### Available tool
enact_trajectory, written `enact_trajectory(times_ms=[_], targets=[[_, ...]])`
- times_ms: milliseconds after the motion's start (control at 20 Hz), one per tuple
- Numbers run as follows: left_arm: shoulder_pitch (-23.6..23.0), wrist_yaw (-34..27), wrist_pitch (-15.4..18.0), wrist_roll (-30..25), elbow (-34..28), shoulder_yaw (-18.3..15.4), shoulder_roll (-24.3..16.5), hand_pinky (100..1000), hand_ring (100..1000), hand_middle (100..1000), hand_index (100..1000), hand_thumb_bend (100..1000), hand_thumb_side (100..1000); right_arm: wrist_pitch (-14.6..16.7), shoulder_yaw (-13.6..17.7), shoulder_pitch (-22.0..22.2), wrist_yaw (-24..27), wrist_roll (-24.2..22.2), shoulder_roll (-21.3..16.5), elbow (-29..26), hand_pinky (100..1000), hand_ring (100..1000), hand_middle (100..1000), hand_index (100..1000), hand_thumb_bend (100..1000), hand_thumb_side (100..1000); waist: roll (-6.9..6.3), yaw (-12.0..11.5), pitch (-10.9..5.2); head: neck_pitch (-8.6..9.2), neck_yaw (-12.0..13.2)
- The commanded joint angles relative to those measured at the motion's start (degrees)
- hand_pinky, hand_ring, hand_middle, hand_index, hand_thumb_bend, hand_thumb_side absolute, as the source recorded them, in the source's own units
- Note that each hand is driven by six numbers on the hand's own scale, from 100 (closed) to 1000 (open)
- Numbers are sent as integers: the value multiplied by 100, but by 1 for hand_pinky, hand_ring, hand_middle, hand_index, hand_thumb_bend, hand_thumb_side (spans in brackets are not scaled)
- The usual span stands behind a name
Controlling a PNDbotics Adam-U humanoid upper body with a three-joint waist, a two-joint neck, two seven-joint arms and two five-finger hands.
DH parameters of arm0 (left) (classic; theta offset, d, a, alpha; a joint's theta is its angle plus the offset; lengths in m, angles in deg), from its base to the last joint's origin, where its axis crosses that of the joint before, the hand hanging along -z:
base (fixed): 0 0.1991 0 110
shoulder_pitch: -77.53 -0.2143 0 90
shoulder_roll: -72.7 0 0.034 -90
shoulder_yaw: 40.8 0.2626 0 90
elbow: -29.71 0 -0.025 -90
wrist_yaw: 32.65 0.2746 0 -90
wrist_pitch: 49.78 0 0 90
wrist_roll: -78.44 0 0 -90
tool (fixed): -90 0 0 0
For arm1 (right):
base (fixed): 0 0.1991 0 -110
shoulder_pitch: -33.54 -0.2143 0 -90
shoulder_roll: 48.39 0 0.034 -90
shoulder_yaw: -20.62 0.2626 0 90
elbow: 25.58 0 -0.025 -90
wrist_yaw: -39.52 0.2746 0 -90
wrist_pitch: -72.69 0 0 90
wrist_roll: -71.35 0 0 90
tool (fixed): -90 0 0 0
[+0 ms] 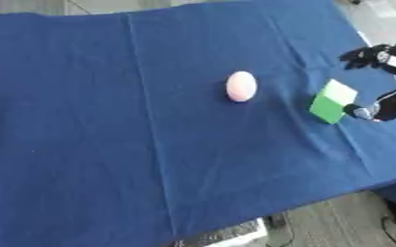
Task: Pick up the objects with one hand, pass them to the other hand, and then place them into the box on the other side of the table.
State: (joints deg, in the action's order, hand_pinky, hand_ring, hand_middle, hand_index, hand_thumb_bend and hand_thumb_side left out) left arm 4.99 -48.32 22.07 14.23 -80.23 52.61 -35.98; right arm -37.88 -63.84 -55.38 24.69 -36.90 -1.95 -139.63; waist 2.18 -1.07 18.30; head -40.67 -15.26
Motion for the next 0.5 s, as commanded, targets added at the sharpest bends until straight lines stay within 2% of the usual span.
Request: enact_trajectory(times_ms=[50, 200, 500], targets=[[27, -20, 2, 28, -30, -85, -50, 787, 712, 730, 882, 145, 945, -184, 24, -19, -12, -3, -84, -54, 896, 822, 793, 942, 432, 100, -11, -2, -67, 37, -39], [45, -38, -4, 38, -21, -80, -31, 787, 711, 725, 880, 145, 945, -373, -28, -38, -3, -123, -52, -54, 911, 869, 820, 955, 457, 125, -15, -19, -43, 40, -65], [54, -47, 2, 40, -49, -75, 12, 786, 707, 717, 875, 141, 948, -821, 27, -50, -176, -34, 30, -54, 912, 875, 824, 952, 452, 125, -22, -74, 38, 156, -80]])
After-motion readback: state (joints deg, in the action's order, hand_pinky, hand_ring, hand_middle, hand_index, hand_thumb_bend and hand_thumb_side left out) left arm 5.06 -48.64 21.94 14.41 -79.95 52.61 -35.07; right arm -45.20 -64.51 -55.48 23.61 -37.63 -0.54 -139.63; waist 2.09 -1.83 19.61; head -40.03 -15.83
